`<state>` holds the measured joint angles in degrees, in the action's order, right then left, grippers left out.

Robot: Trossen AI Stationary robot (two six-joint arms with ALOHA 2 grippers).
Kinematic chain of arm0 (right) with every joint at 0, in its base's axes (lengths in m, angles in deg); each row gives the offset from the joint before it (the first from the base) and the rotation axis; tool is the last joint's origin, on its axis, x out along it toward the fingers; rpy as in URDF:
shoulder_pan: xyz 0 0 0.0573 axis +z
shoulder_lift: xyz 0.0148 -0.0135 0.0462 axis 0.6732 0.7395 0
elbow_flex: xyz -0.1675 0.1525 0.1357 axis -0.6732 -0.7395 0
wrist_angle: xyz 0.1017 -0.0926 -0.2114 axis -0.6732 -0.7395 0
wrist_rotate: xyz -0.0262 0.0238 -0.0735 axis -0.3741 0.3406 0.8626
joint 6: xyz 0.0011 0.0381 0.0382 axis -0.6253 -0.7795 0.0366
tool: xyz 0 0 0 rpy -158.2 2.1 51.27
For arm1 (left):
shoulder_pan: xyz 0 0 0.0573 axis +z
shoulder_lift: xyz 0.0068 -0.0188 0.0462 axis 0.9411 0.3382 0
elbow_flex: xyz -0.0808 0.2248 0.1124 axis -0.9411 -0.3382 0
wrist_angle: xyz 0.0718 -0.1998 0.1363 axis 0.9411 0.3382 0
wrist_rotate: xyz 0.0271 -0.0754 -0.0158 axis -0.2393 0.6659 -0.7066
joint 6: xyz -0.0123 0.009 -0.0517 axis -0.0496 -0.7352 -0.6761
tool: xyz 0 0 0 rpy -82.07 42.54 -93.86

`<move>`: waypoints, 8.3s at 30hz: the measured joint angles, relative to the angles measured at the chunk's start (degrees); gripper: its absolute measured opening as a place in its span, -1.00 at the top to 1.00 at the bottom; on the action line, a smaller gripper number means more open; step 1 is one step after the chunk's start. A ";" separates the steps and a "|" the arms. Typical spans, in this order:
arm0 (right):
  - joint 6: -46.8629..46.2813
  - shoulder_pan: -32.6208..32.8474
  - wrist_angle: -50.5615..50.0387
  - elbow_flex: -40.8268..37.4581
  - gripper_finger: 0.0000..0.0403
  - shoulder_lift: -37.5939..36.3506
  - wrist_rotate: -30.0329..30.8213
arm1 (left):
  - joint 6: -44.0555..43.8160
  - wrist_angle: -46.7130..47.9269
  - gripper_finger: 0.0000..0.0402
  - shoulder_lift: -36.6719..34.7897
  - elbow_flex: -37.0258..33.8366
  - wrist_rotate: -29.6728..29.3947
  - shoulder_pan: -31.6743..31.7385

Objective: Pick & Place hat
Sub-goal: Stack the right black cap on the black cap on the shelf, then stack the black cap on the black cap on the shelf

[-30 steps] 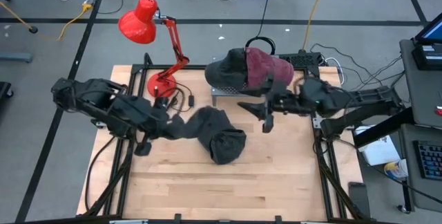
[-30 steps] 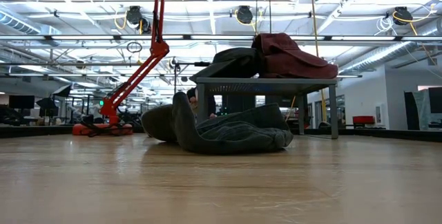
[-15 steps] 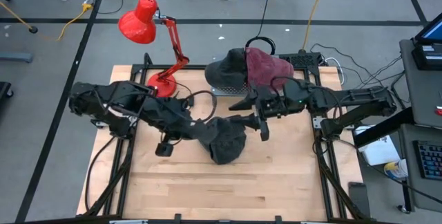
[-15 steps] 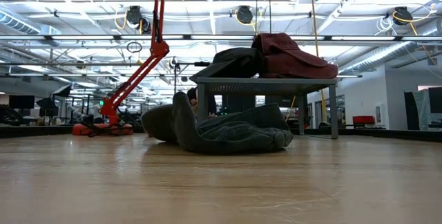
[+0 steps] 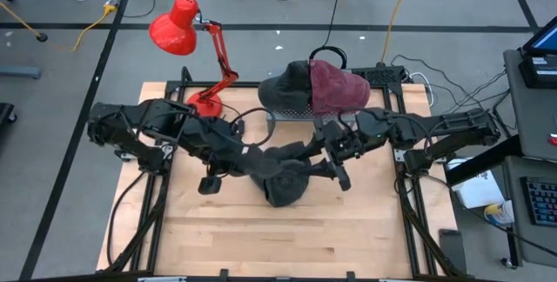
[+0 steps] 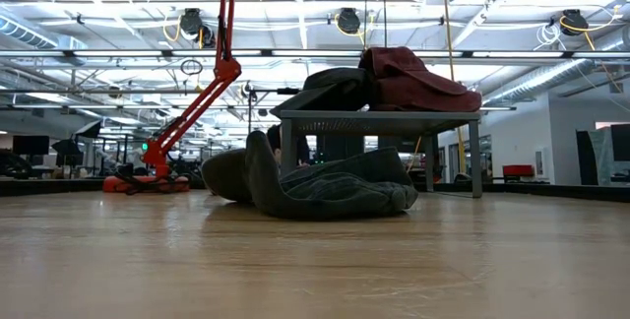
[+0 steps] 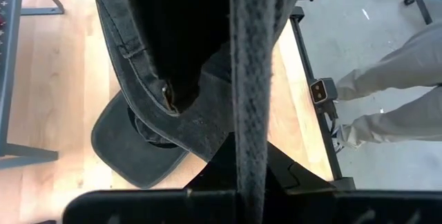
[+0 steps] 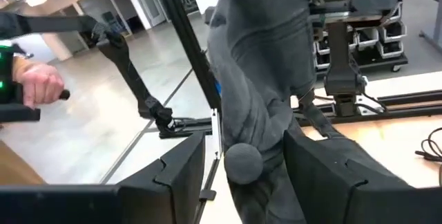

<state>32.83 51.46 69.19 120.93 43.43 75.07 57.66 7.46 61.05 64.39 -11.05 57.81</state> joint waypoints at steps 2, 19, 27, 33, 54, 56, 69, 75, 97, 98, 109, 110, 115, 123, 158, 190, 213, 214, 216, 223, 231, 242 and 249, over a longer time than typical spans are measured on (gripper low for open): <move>0.72 0.00 -0.10 0.00 0.06 0.04 -0.04 | 0.04 -0.04 0.96 0.00 0.02 0.06 0.03; -0.96 -0.02 -0.41 -0.02 0.81 -0.63 -3.02 | -5.70 -2.67 0.92 0.00 0.02 1.97 2.75; -4.66 0.35 1.11 -0.09 0.81 -3.50 -4.84 | -11.69 -1.89 0.46 0.00 0.00 -1.39 3.52; -5.11 0.42 1.62 -0.04 0.81 -5.19 -5.84 | -14.81 0.53 0.04 0.00 0.01 -9.10 3.73; -6.27 -10.32 2.79 10.69 0.81 -0.04 13.85 | -22.43 3.88 -0.40 0.00 0.00 -10.78 2.86; -7.10 -12.95 2.71 13.11 0.81 1.82 15.22 | -22.43 3.88 -0.38 0.00 0.00 -10.78 2.86; -12.18 -28.65 4.17 30.89 0.81 16.93 16.82 | -21.72 3.91 -0.42 0.00 -0.01 -10.77 2.86; -19.61 -33.15 4.39 35.53 0.81 22.20 14.74 | -20.03 4.25 -0.36 0.00 -0.01 -10.78 2.86; -28.22 -33.70 -16.66 34.55 0.81 29.62 13.76 | -12.59 4.28 -0.32 0.00 -0.01 -10.77 2.86; -28.68 -33.65 -17.10 33.77 0.81 29.24 13.94 | -12.14 4.28 -0.30 0.00 -0.01 -10.75 2.86; -30.33 -33.03 -21.34 31.28 0.81 28.49 20.67 | -11.24 4.28 -0.28 0.00 -0.01 -10.69 2.86; -29.79 -33.03 -22.11 31.29 0.81 28.41 21.74 | -11.24 4.28 -0.29 0.00 -0.01 -10.68 2.86; -27.35 -33.03 -27.57 31.30 0.81 28.22 27.33 | -12.03 4.28 -0.34 0.00 -0.01 -10.24 2.86; -21.52 -33.03 -33.56 31.30 0.81 27.91 34.21 | -11.83 4.23 -0.34 -0.01 -0.01 -8.73 2.83; -10.95 -33.03 -37.61 21.77 -0.22 23.75 39.43 | -9.66 3.23 -0.34 -0.02 -0.01 -8.70 2.84; -0.54 -18.19 -51.78 21.84 -0.13 8.32 24.79 | 24.93 4.21 -0.34 1.36 -0.15 -9.68 -0.53; 1.95 -3.62 -49.54 21.84 -0.13 -7.22 21.11 | 26.70 13.39 -0.34 27.12 -0.20 -16.83 -2.38; 2.15 -3.22 -49.69 21.84 -0.13 -7.65 21.11 | 26.53 13.58 -0.34 28.37 -0.20 -16.50 -2.31; 2.23 -2.66 -49.67 21.84 -0.13 -8.28 21.12 | 25.77 13.35 -0.34 31.00 -0.21 -15.88 -2.31; 4.31 -1.46 -49.80 21.84 -0.12 -9.03 21.16 | 23.28 12.57 -0.34 36.76 -2.84 -13.05 -2.29; 6.30 -1.49 -49.74 21.84 -0.12 -9.01 21.16 | 16.85 5.42 -0.34 37.55 -10.93 -16.94 -2.10; 6.54 -1.49 -49.37 21.84 -0.12 -9.01 21.03 | 15.95 -1.58 -0.17 37.49 -17.09 -26.03 -1.95; 6.61 -1.49 -47.32 21.84 -0.12 -9.22 21.00 | 15.80 -4.32 0.55 37.41 -17.97 -24.71 -1.97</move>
<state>39.44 49.97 21.87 142.77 34.20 96.07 73.46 3.14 98.46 46.42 -35.75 55.84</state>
